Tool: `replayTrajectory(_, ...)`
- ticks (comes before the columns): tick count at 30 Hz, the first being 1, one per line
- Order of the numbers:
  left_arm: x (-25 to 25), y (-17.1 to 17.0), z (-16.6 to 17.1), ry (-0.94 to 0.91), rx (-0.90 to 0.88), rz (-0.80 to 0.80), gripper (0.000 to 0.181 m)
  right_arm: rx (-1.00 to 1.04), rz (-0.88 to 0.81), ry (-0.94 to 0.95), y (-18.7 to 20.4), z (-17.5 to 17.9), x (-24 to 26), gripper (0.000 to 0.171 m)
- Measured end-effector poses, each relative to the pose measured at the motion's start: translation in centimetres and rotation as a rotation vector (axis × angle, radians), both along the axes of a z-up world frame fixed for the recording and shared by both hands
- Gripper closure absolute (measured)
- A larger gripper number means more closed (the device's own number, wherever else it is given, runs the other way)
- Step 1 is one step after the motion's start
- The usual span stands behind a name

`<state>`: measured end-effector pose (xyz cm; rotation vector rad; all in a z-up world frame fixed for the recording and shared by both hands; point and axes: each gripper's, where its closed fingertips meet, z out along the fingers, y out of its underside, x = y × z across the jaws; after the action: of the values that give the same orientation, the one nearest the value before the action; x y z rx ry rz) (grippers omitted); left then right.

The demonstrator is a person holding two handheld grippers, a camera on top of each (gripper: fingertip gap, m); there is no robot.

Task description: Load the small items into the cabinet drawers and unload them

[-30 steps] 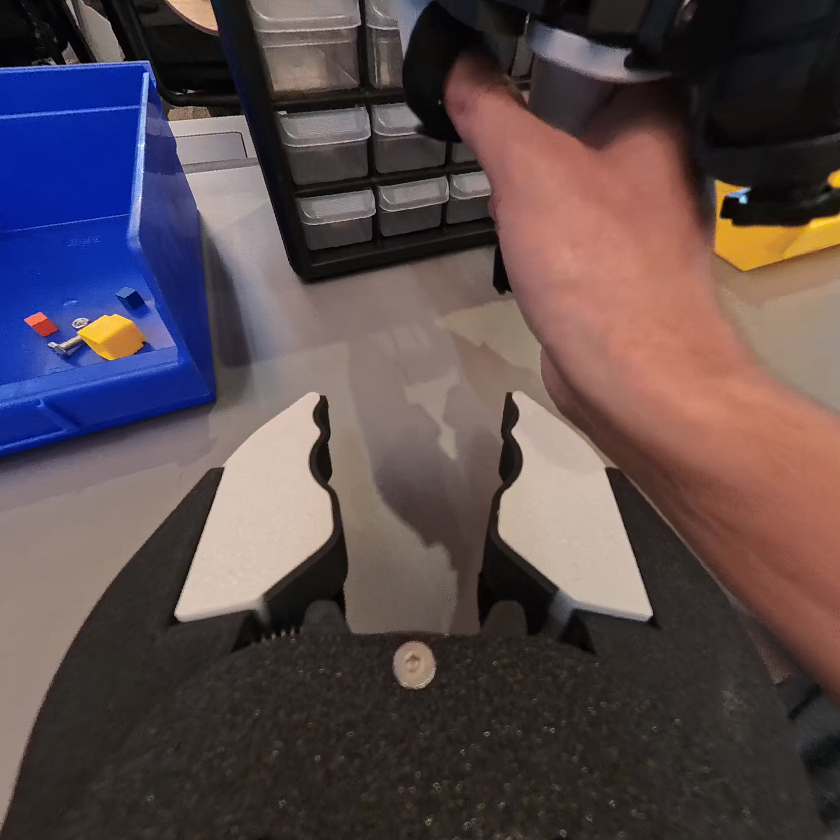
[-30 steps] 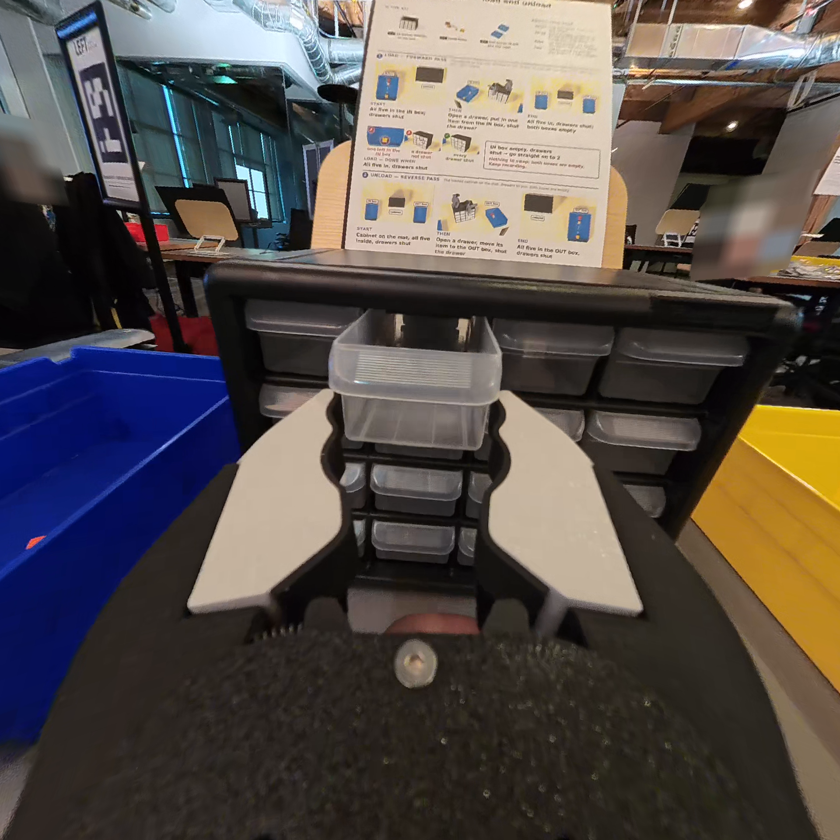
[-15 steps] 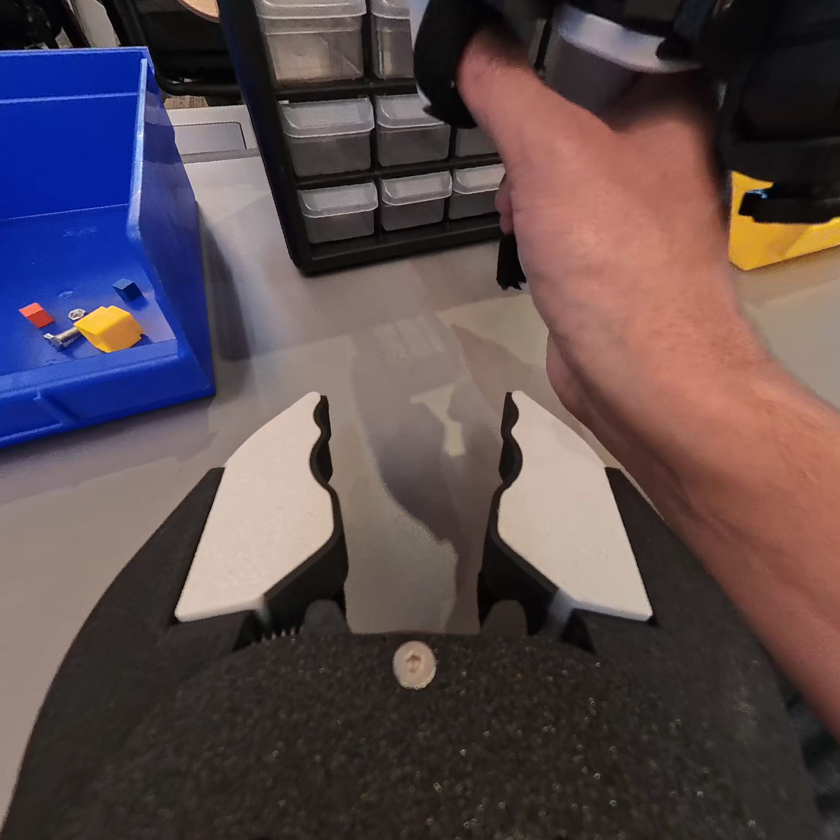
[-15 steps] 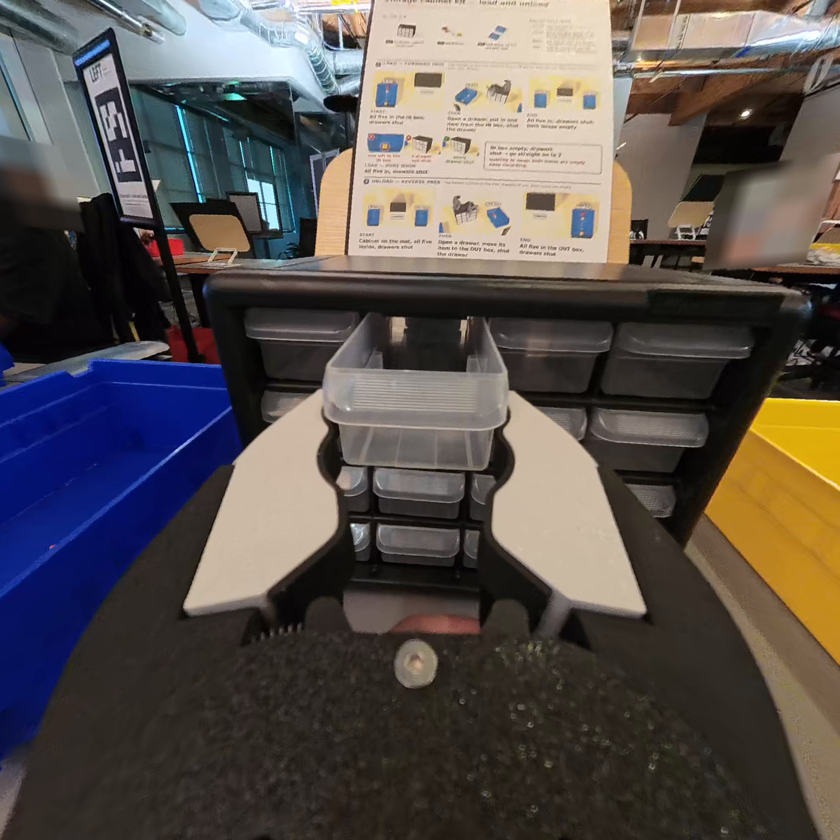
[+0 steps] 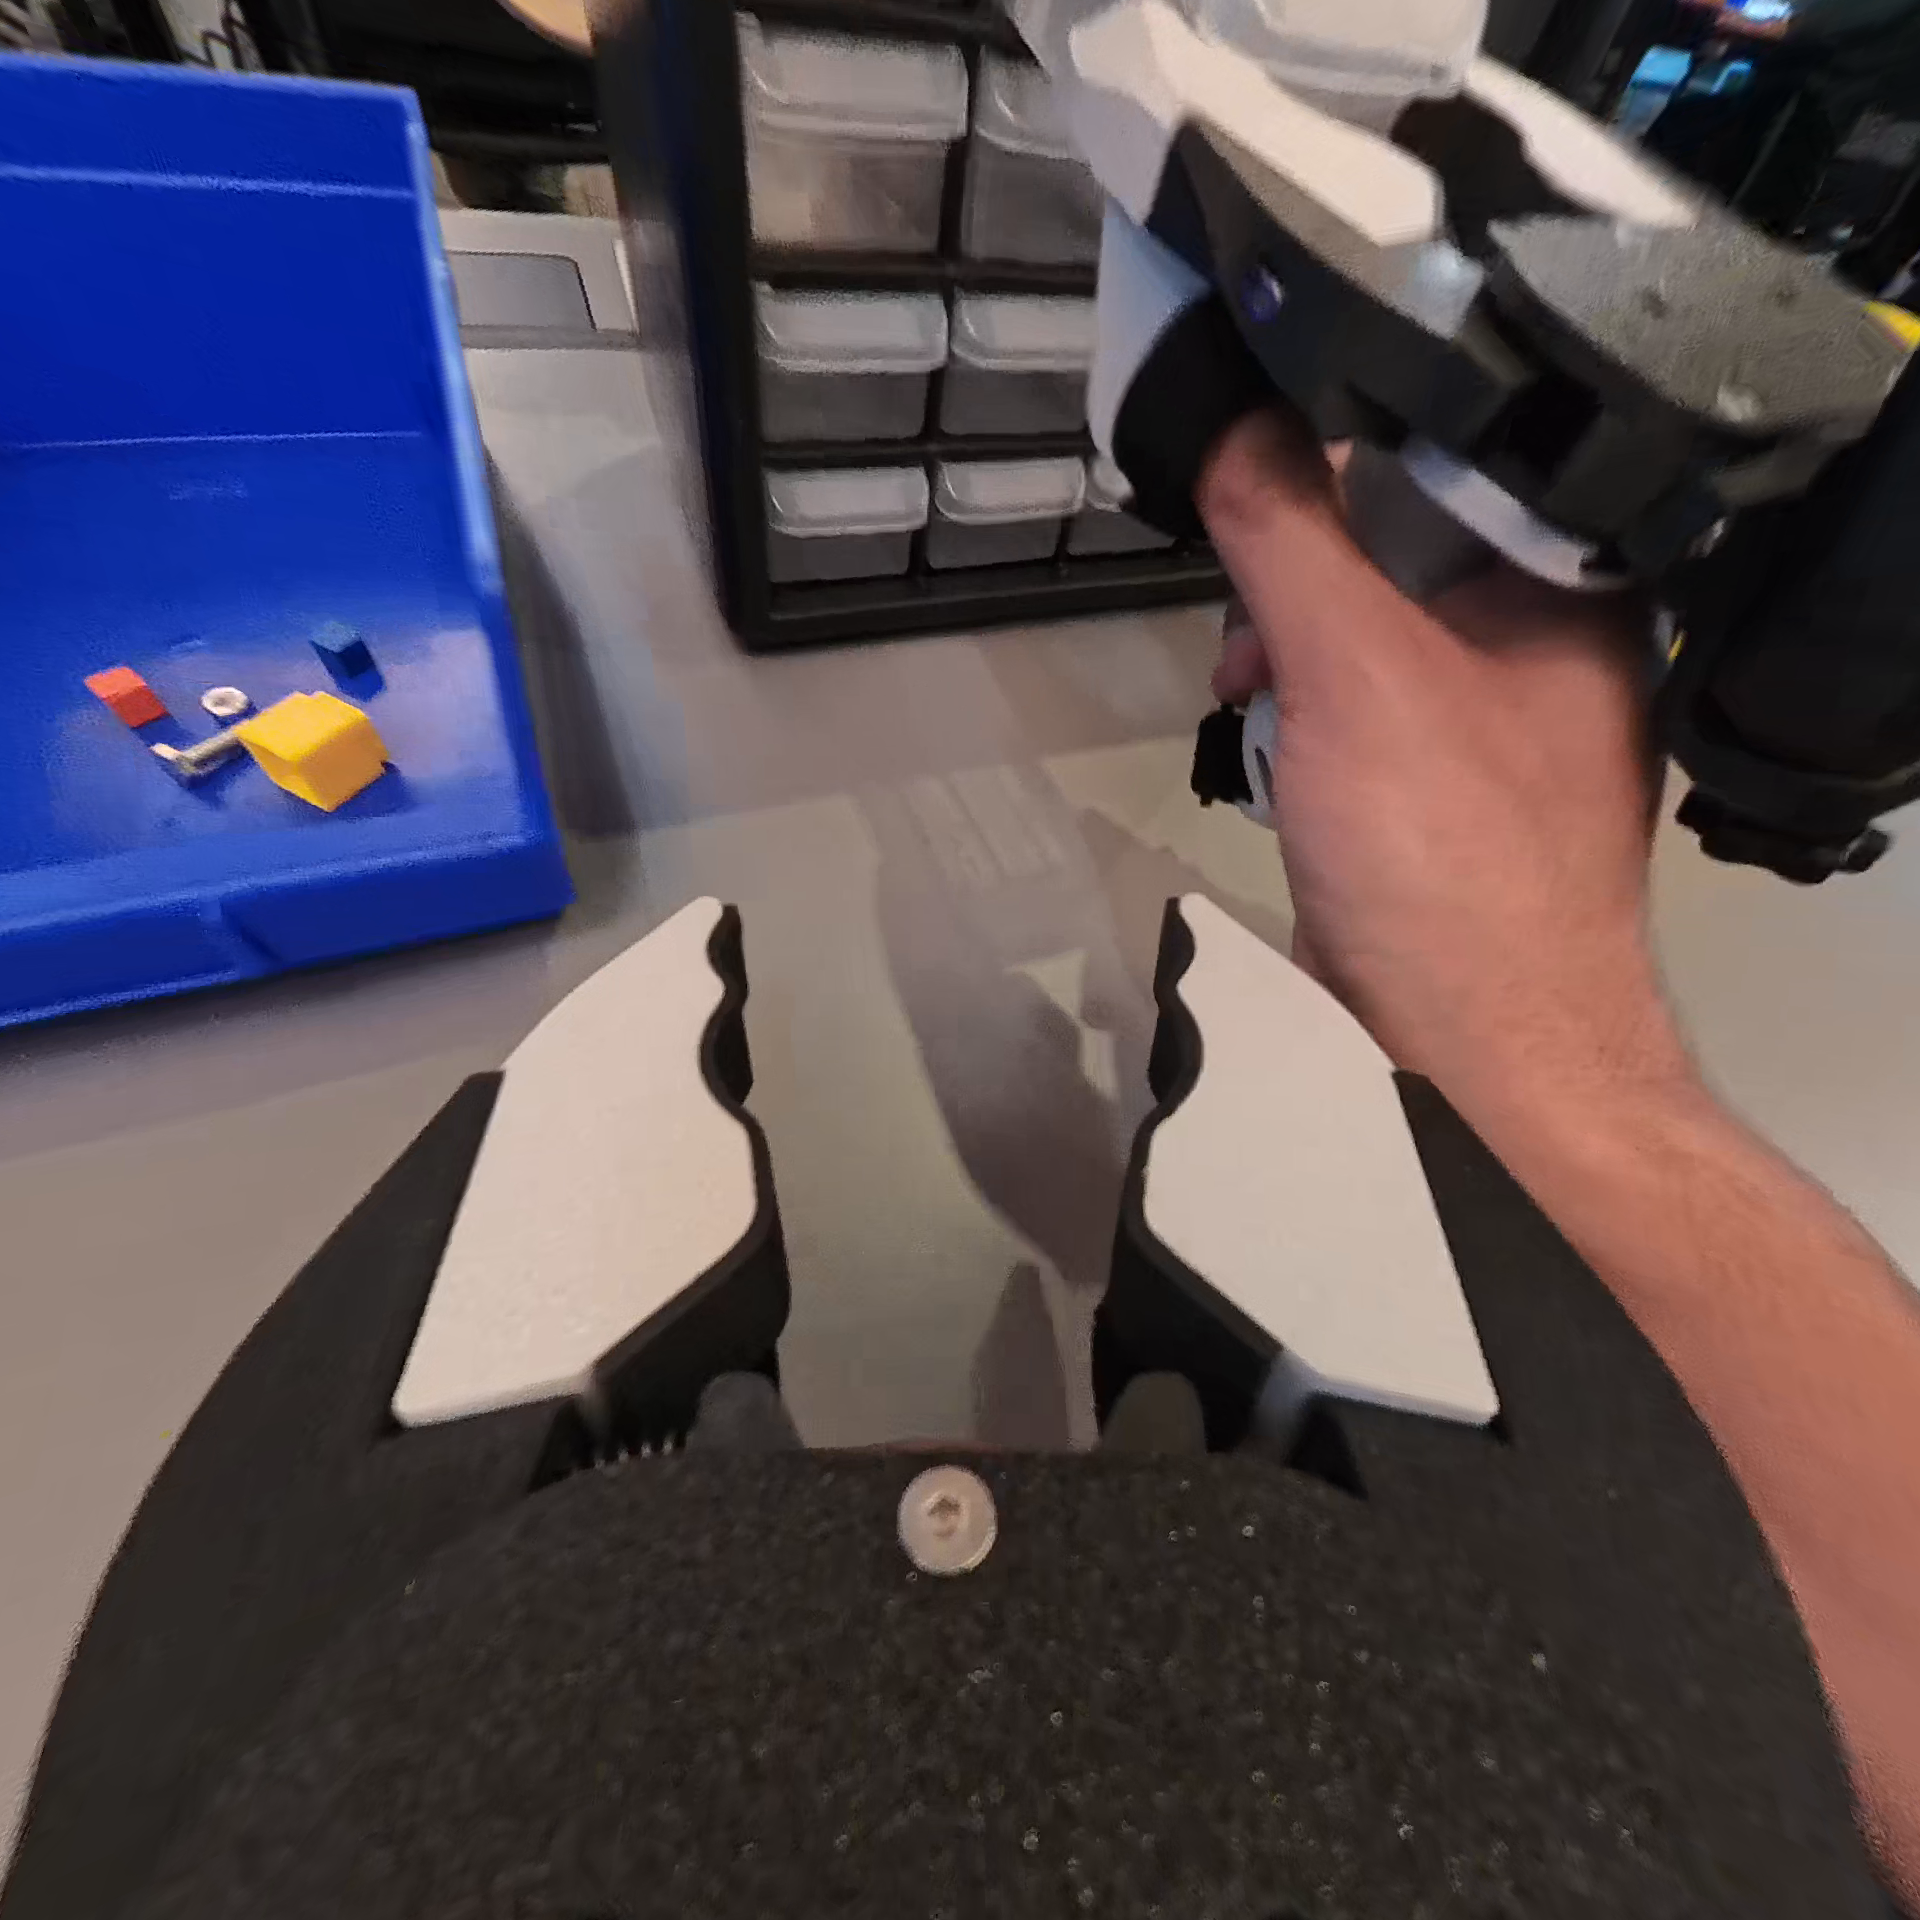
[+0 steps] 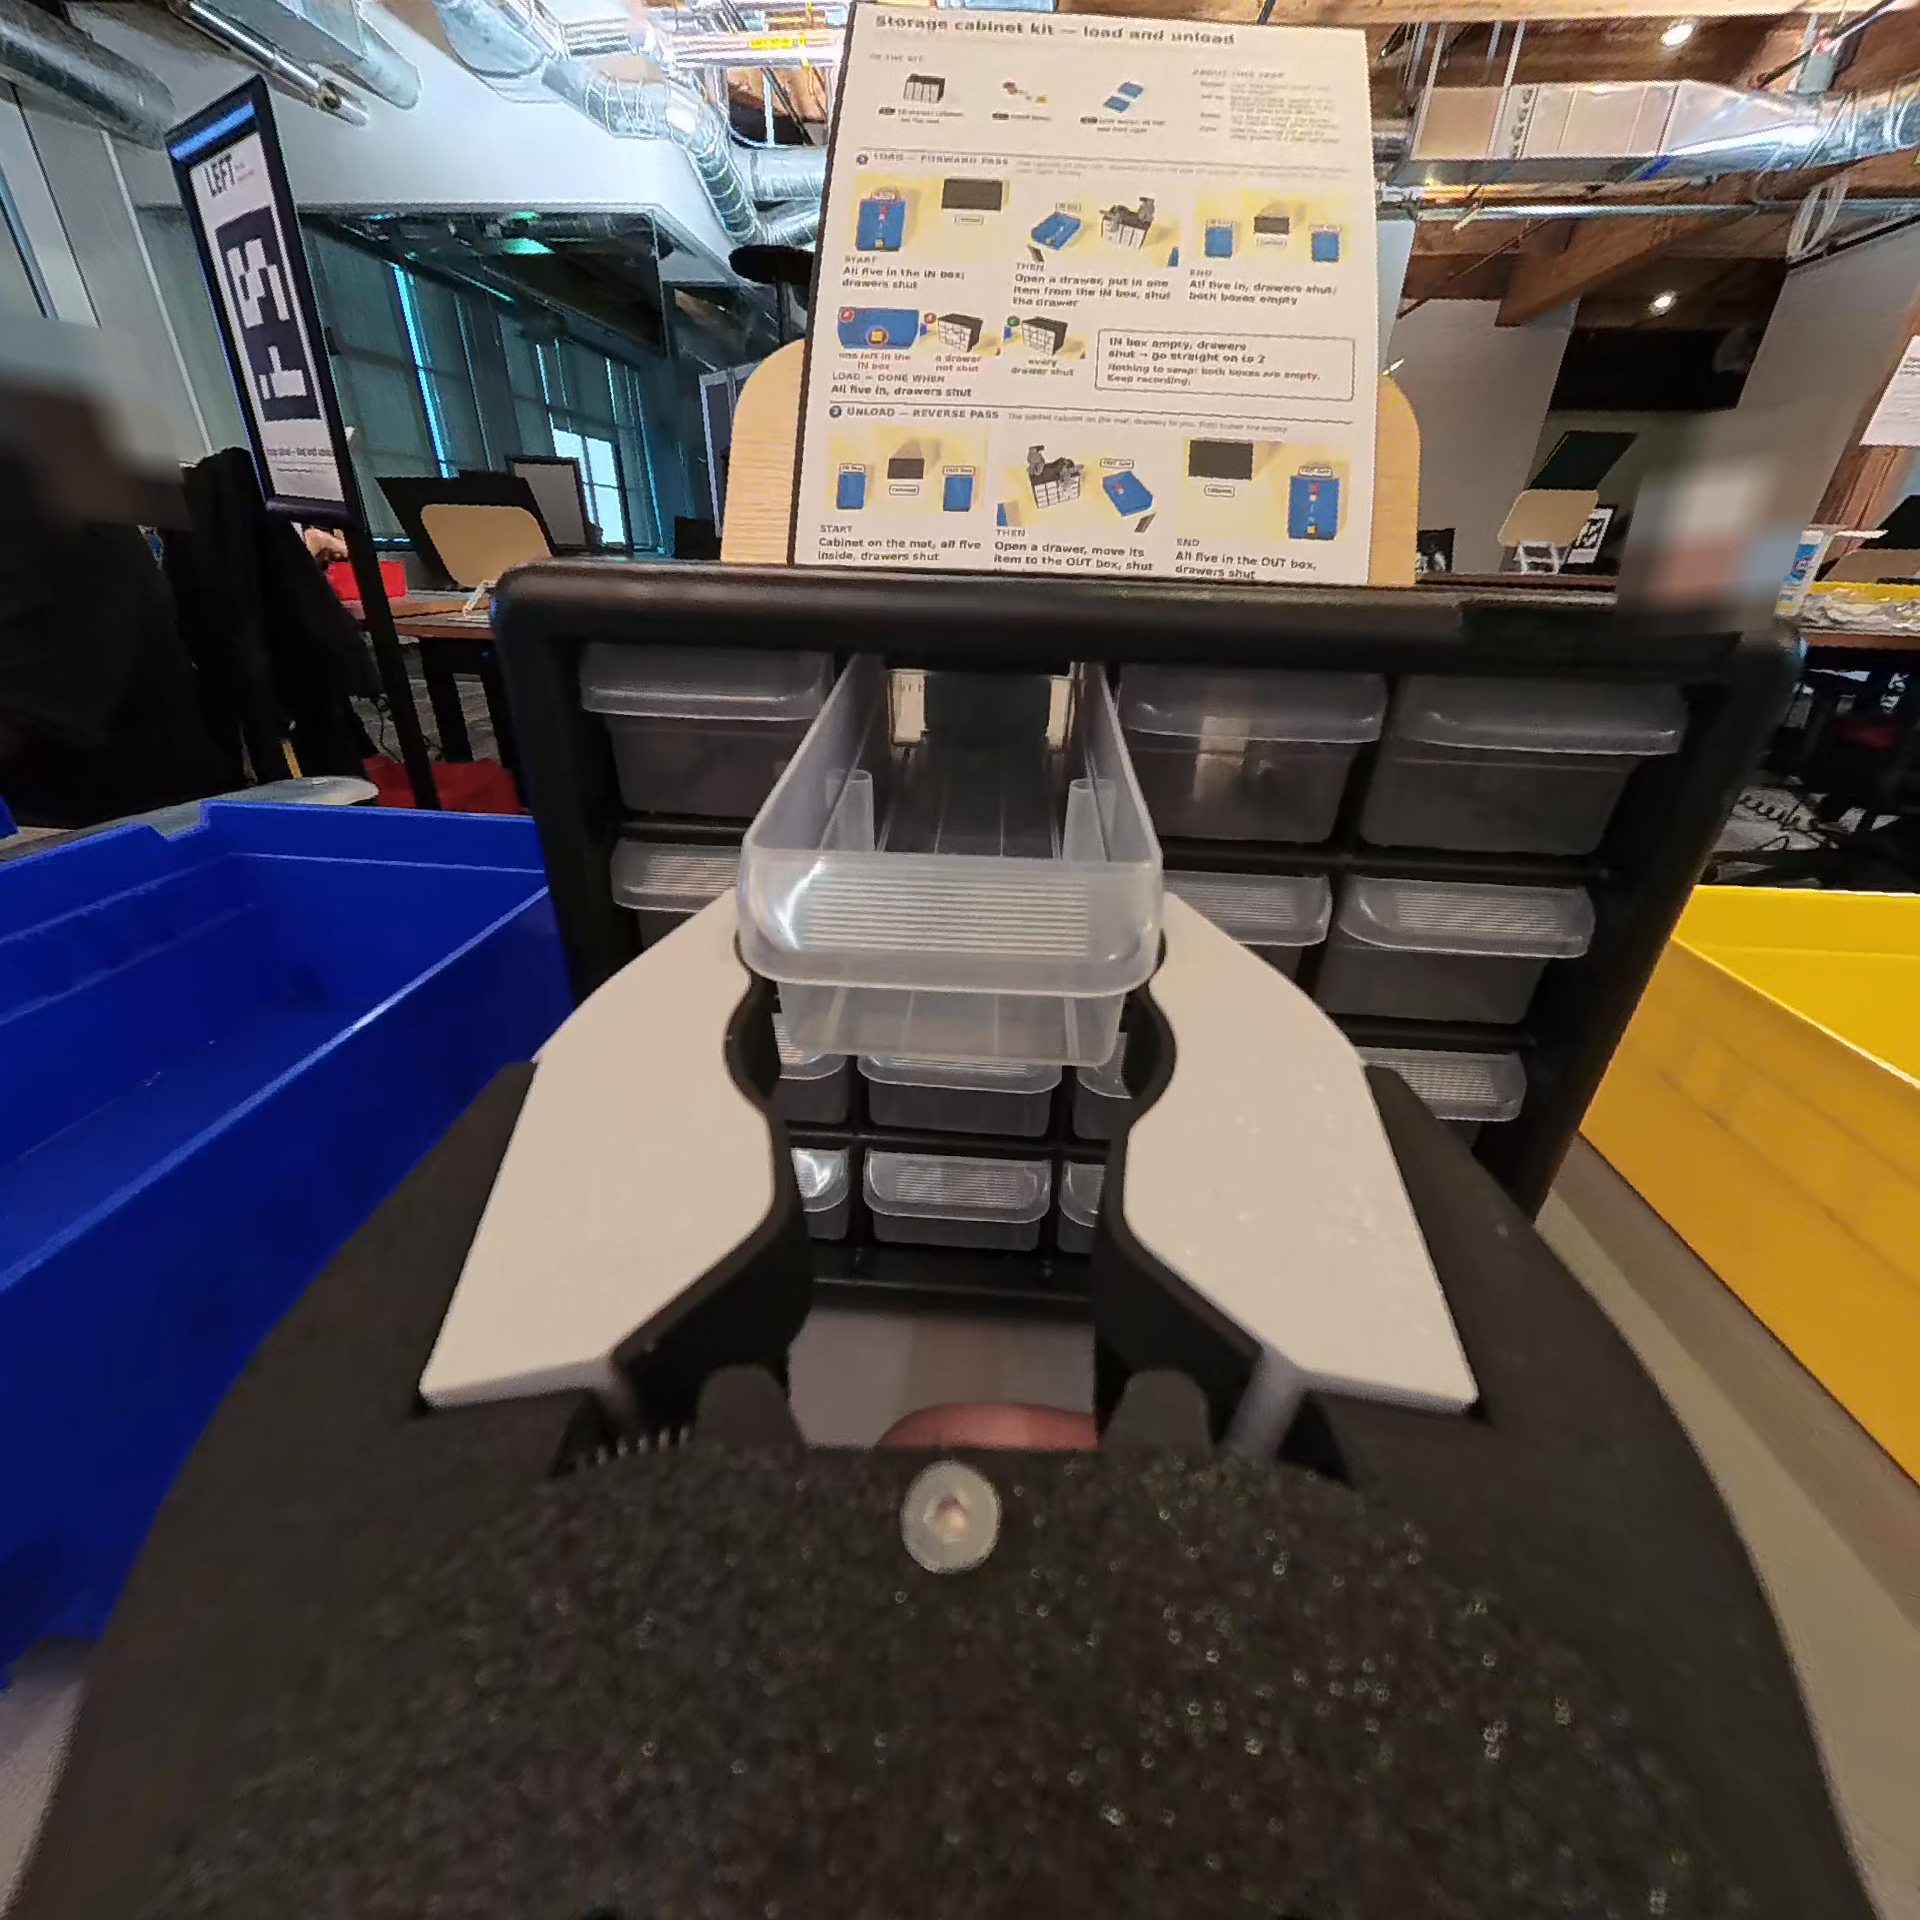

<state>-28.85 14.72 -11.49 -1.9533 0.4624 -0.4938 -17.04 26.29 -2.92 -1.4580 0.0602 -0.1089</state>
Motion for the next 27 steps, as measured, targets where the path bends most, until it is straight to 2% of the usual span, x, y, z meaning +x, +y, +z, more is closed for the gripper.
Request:
replayTrajectory(2, -1.3, 0.6, 1.6, 0.000, 0.015, -0.021, 0.117, 0.002, 0.004, 0.008, -0.1, 0.2, 0.0, 0.107)
replayTrajectory(5, -4.2, 2.6, 3.8, 0.085, 0.030, -0.066, 0.120, 0.001, 0.006, 0.002, 0.0, 0.3, 0.0, 0.107)
replayTrajectory(10, -9.7, 7.5, 3.7, 0.419, -0.060, -0.138, 0.121, 0.006, 0.014, 0.010, 0.1, 0.5, 0.2, 0.106)
replayTrajectory(15, -11.5, 11.1, 1.2, 0.687, -0.164, -0.280, 0.120, 0.004, 0.013, 0.004, 0.2, 0.4, 0.2, 0.107)
replayTrajectory(22, -12.6, 14.9, -1.4, 0.807, -0.302, -0.374, 0.124, -0.002, 0.015, 0.008, 0.2, 0.3, 0.2, 0.107)
replayTrajectory(25, -12.8, 15.0, -3.4, 0.853, -0.397, -0.458, 0.136, -0.001, 0.018, 0.012, 0.2, 0.3, 0.2, 0.107)
replayTrajectory(27, -13.0, 15.1, -4.6, 0.875, -0.452, -0.498, 0.137, -0.002, 0.020, 0.015, 0.2, 0.3, 0.2, 0.107)
